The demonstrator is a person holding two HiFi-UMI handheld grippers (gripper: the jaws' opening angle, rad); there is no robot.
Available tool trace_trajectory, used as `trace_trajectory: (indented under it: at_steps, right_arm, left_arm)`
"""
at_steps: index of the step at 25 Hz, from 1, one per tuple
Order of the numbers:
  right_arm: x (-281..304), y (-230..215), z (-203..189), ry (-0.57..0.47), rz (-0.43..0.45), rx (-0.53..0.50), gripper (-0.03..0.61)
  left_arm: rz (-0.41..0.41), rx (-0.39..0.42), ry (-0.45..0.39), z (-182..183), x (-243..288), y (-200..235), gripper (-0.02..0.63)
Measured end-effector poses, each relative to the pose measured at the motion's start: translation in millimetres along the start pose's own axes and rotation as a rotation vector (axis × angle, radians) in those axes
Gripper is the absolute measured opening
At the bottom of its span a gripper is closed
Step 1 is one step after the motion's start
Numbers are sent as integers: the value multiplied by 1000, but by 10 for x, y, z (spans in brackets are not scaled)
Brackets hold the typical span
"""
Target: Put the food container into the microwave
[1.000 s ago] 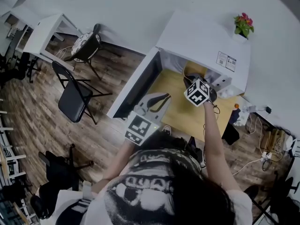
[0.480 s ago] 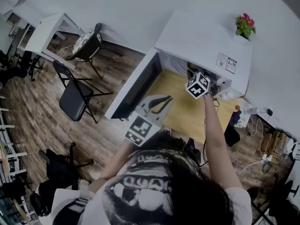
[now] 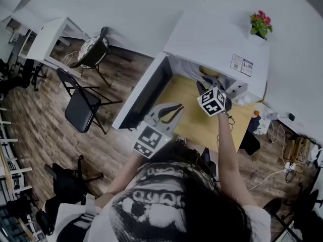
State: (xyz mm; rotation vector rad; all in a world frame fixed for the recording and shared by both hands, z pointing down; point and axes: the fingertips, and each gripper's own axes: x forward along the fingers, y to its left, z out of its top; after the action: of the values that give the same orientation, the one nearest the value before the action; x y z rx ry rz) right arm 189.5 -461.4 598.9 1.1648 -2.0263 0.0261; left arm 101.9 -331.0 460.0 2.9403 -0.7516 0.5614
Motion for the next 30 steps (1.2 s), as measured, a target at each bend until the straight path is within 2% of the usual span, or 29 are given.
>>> trace_trajectory:
  at_steps: [5, 14, 22, 30]
  right_arm:
    - [-338, 331, -58, -61, 18, 131, 107]
    - [-836, 800, -230, -108, 13, 328, 103]
    - [-1253, 1124, -79, -155, -46, 412, 100]
    - [-1587, 1730, 194, -176, -96, 460, 100]
  left_arm:
    - [-19, -6, 15, -64, 2, -29, 17]
    - [-86, -12, 23, -191, -74, -221, 17]
    - [-133, 4, -1, -263, -369, -329, 17]
    - [-184, 38, -47, -338, -1048, -433, 17]
